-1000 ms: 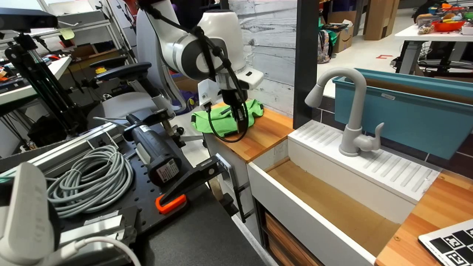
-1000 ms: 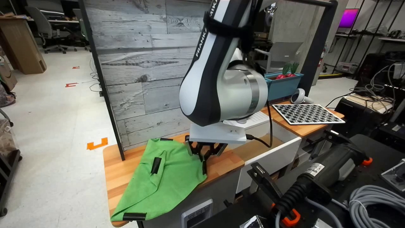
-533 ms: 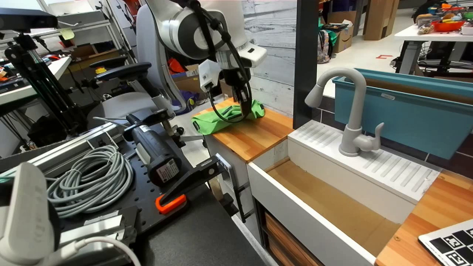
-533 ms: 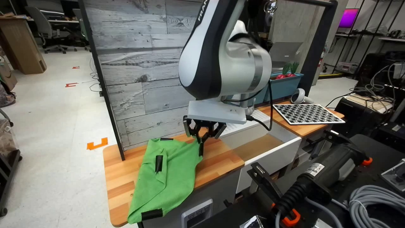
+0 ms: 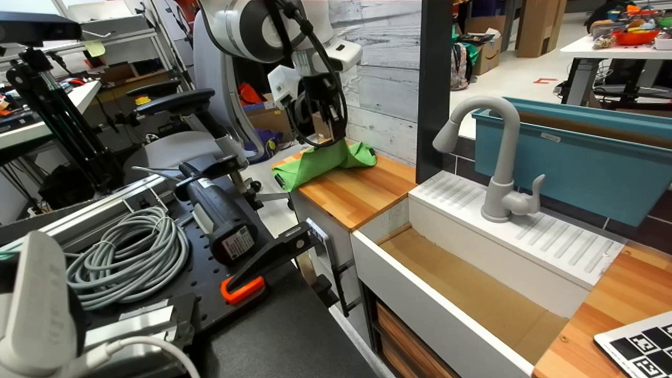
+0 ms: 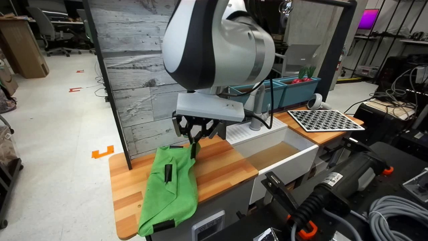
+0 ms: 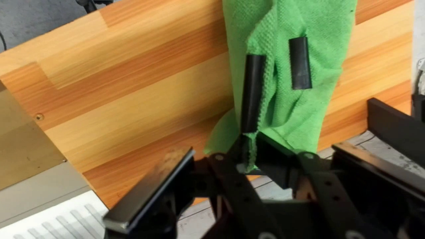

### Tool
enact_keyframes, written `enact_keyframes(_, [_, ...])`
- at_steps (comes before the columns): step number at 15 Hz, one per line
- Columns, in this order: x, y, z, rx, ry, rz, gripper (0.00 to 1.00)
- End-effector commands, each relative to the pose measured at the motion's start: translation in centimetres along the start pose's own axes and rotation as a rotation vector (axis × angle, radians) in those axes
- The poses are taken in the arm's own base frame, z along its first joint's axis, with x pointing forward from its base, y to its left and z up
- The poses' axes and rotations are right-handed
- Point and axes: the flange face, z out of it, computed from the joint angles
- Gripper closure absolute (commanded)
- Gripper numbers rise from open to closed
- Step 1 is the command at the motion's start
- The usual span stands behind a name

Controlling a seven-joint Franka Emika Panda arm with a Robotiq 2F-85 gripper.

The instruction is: Fold the cloth once

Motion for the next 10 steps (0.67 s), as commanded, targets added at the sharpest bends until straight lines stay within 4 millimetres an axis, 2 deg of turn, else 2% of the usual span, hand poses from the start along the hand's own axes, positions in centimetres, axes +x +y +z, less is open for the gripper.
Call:
enact_keyframes(1, [0.0, -3.1, -0.6, 0.028, 0.02, -0.041, 0.97])
enact_keyframes(6, [0.8, -7.0, -0.5, 0.075, 0.039, -0.078, 0.97])
enact_keyframes(10, [1.0, -8.3, 1.3, 0.083, 0.034, -0.091, 0.97])
